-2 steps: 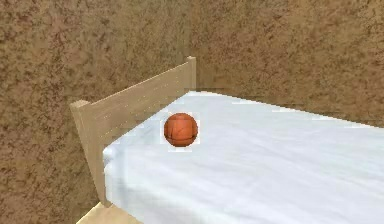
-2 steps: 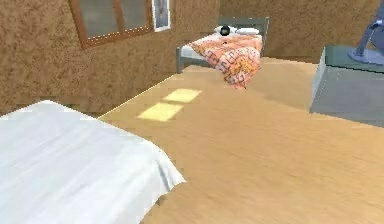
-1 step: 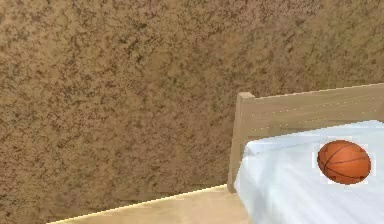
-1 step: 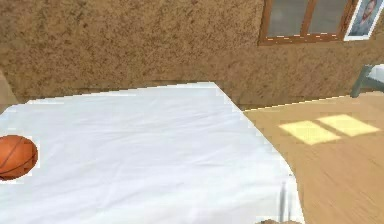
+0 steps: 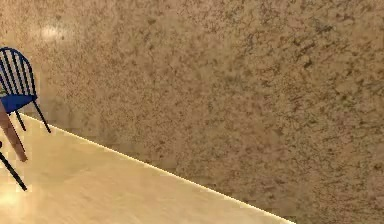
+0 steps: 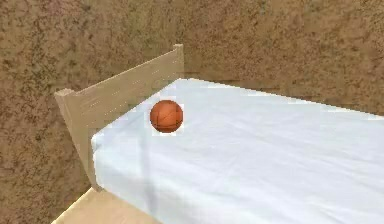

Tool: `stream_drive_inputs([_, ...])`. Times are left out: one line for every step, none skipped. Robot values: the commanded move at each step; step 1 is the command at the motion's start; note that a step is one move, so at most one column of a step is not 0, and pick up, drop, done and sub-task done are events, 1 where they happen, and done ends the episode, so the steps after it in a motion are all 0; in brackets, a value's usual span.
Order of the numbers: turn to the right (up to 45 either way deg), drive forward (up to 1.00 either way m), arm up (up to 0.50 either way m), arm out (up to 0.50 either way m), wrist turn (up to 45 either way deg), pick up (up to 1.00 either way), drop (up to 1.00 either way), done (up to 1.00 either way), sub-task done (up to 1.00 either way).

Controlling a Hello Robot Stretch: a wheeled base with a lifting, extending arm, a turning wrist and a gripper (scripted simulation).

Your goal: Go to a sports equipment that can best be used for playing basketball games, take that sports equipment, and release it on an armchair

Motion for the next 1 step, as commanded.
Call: stream_drive_inputs([45.0, 0.00, 0.00, 0.00, 0.0, 0.00, 0.00, 0.00, 0.00])
